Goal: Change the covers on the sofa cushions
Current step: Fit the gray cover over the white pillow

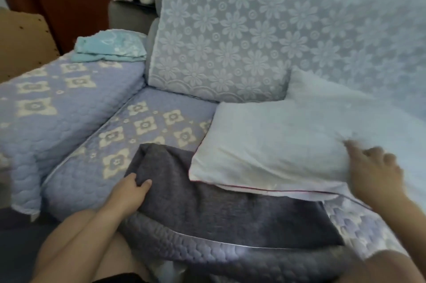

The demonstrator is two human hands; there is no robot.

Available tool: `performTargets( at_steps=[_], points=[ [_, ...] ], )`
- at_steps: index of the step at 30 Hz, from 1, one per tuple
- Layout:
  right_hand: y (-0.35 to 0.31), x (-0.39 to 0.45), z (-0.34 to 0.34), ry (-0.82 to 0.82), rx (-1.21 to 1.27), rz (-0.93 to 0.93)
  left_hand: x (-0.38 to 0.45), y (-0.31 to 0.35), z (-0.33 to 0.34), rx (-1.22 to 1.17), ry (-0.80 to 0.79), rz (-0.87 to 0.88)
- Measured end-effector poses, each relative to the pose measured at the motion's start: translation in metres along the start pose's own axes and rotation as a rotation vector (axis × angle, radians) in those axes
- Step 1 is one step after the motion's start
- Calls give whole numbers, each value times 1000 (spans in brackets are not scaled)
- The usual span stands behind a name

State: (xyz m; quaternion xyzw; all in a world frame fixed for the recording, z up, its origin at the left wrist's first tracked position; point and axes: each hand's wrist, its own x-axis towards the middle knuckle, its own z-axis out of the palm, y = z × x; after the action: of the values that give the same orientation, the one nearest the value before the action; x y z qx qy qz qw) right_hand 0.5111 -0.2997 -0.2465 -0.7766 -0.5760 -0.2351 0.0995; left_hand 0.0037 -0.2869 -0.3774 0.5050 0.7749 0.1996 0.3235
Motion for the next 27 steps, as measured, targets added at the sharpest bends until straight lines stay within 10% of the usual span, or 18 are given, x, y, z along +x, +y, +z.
performTargets(
  at_steps=[7, 13, 20, 27],
  points=[
    [-73, 8, 16, -15, 43, -412, -22, 79, -117, -1313, 322, -25],
    [-99, 57, -4, -86, 138, -425, -49, 195, -270, -1530, 462, 413],
    [-109, 4, -74, 219, 421, -425, -42, 262, -272, -1467, 400, 712],
    [-82, -97, 3, -684, 328, -490, -28, 289, -202, -1331, 234, 625]
  ],
)
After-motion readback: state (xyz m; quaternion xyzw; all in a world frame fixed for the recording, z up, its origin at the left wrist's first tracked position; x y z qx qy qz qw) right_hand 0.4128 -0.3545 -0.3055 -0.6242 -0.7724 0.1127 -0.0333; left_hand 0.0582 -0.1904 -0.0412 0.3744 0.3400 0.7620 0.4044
